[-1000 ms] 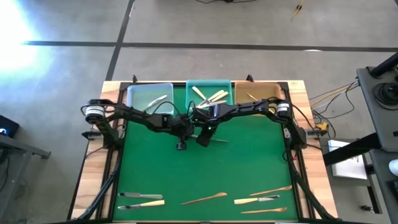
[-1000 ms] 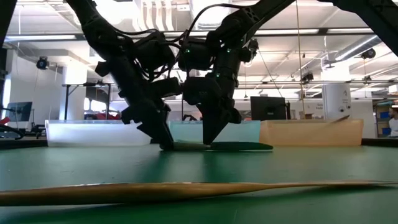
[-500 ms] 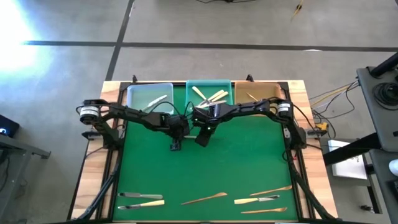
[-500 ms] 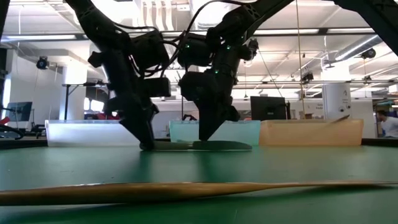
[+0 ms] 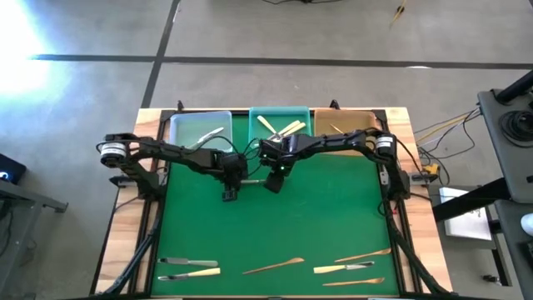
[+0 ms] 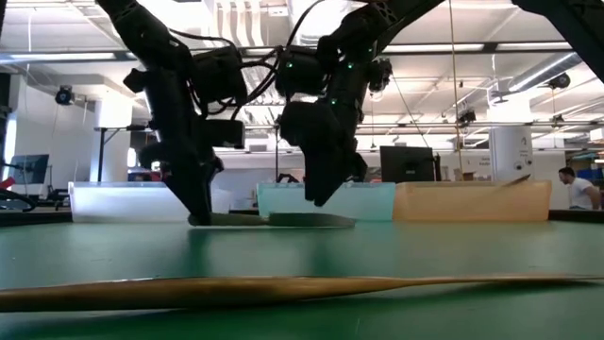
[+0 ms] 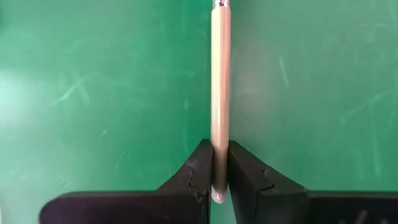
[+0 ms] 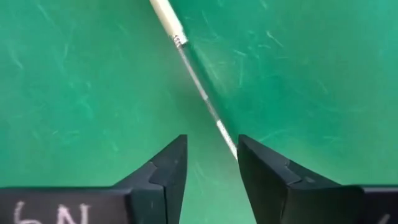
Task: Sort silverware by color (type)
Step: Put the top silver knife into the transparent bin
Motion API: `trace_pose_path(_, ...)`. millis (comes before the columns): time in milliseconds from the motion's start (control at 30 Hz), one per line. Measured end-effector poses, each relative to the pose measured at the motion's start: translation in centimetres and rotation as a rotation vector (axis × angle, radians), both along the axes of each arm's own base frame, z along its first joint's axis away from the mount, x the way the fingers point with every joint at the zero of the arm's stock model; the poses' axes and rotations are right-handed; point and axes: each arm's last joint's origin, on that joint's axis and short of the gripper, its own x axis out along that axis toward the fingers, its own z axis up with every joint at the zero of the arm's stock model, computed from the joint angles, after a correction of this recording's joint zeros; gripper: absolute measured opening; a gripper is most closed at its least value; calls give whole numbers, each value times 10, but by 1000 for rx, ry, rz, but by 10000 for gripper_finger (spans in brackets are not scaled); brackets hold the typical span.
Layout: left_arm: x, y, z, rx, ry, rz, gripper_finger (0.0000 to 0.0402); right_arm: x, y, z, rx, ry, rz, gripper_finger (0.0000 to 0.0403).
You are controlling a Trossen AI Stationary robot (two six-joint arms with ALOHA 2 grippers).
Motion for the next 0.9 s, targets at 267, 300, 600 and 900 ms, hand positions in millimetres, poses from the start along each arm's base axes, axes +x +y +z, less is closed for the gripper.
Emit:
trace_pose_path(267,-15,-1,28,34,-18,65,12,-16,-14,40,-67,-60,-42,130)
trace_pose_path(300,-18,-1,31,45,-13,72,12,-18,-14,41,-71,-50,-44,129)
trace_pose_path(600,-44,5,62,191,23,171,12,-36,-20,69,-153,-59,-85,130)
trace_pose_path(900,-76,38,83,317,44,392,12,-44,-18,89,-175,-109,-116,126)
